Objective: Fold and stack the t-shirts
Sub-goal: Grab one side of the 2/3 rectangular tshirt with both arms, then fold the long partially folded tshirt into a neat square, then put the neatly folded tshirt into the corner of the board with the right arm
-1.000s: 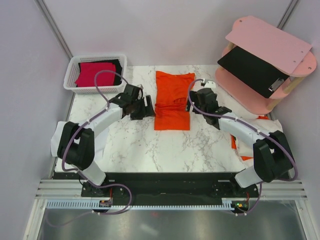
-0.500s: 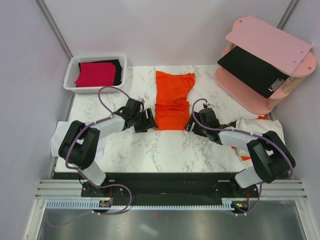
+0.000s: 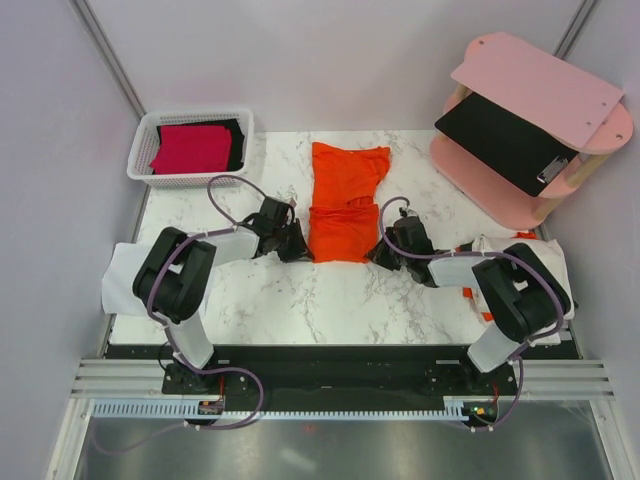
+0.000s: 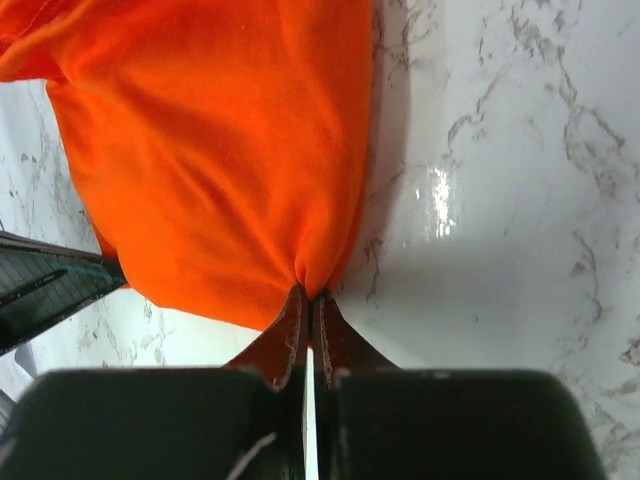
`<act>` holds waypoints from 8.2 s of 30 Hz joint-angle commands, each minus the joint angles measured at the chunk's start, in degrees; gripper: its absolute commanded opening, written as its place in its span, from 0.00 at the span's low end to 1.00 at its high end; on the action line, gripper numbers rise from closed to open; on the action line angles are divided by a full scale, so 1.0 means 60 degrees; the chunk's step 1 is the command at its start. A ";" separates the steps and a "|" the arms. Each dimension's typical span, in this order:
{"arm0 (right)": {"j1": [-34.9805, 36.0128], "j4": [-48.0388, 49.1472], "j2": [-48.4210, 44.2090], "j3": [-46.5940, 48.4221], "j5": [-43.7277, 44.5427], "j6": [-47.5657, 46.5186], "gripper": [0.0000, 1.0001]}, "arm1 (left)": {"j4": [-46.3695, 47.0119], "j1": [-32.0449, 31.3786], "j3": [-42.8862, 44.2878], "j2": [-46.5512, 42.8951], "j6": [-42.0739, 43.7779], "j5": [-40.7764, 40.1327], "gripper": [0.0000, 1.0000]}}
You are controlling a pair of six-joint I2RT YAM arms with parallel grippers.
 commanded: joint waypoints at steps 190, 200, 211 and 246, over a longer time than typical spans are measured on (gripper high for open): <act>-0.3145 -0.4378 0.4262 0.7683 -0.2631 -0.2572 0.98 | -0.0218 0.0781 0.5259 0.4329 -0.0047 0.1302 0.09; -0.3000 -0.2882 0.5756 0.7947 -0.4227 -0.1531 0.88 | -0.0350 0.0810 0.5303 0.4505 0.0114 0.1302 0.08; -0.1682 -0.5019 0.5803 0.9483 -0.3381 -0.2860 0.00 | -0.1401 0.1058 0.4472 0.2999 0.0582 0.0176 0.38; -0.2660 -0.8815 -0.3163 0.4188 -0.0244 -0.3348 0.01 | -0.4436 0.1542 0.0382 -0.3112 0.1242 -0.2873 1.00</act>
